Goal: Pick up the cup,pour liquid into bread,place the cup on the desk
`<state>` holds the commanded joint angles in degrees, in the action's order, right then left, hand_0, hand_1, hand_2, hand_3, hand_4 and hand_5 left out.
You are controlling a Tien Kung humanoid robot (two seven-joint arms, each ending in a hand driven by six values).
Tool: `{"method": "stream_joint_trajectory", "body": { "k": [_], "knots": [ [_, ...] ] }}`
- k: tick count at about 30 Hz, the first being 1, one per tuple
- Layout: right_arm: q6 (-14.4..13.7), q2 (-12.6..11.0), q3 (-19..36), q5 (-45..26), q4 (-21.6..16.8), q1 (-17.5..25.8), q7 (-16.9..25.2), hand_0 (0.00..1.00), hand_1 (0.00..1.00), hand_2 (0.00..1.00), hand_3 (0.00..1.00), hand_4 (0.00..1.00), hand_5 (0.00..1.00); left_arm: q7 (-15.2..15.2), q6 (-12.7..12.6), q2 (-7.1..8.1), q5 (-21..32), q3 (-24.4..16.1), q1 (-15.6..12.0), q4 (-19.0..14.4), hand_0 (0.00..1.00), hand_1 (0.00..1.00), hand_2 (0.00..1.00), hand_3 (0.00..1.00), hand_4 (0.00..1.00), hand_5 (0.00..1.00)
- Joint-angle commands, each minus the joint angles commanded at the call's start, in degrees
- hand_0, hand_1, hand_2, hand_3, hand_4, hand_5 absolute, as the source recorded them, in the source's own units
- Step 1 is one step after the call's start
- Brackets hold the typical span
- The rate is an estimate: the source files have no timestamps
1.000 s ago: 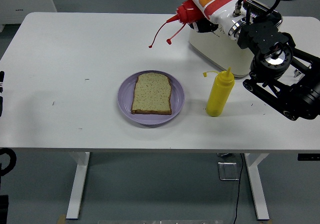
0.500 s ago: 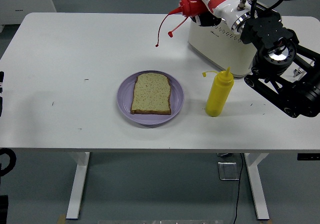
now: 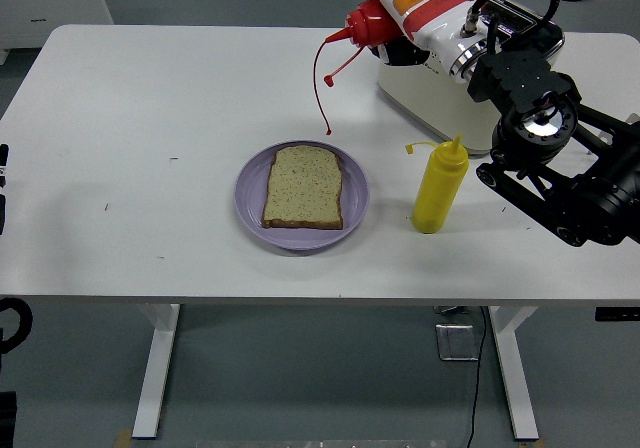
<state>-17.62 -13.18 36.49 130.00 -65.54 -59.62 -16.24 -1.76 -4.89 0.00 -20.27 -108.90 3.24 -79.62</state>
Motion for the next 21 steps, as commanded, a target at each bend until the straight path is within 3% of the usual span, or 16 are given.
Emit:
{"method": "stream_joint_trajectory", "body": {
  "k": [5, 8, 13, 15, 18, 21],
  "knots": [
    [-4.33, 0.95, 7.4, 0.0, -1.58, 2.49, -0.18, 0.033, 0.01, 0.171, 0.285, 0.794, 0.324, -0.01, 0.02, 0.0, -0.03, 0.13, 0.09, -0.02, 0.788, 0.741, 0.73, 0.686, 0.572, 0.998],
    [-9.04, 1.56, 11.96, -0.62, -3.49, 4.71, 0.68, 0.033, 0.01, 0.171, 0.285, 0.794, 0.324, 0.0, 0.01, 0.0, -0.01, 0.28, 0.04, 0.02, 0.788, 0.741, 0.73, 0.686, 0.572, 0.998],
    [-15.19, 2.27, 18.36, -10.82, -6.95, 8.64, 4.41, 0.036, 0.014, 0.175, 0.287, 0.794, 0.323, -0.01, 0.01, 0.0, -0.04, 0.42, 0.04, 0.0, 0.787, 0.743, 0.732, 0.687, 0.573, 0.998],
    [-15.91, 2.3, 21.35, -15.66, -8.34, 10.48, 7.2, 0.036, 0.014, 0.175, 0.287, 0.794, 0.323, -0.02, 0.01, 0.0, -0.04, 0.43, 0.03, -0.02, 0.787, 0.743, 0.732, 0.687, 0.573, 0.998],
    [-14.62, 2.39, 27.36, -22.74, -9.87, 13.81, 10.91, 0.037, 0.014, 0.18, 0.292, 0.78, 0.317, -0.02, -0.01, 0.0, -0.03, 0.46, -0.06, -0.02, 0.787, 0.742, 0.732, 0.685, 0.572, 0.998],
    [-12.83, 1.88, 32.94, -30.19, -10.37, 16.91, 11.5, 0.037, 0.014, 0.18, 0.292, 0.78, 0.317, -0.01, -0.04, 0.0, -0.01, 0.55, -0.14, -0.03, 0.787, 0.742, 0.732, 0.685, 0.572, 0.998]
  ]
}}
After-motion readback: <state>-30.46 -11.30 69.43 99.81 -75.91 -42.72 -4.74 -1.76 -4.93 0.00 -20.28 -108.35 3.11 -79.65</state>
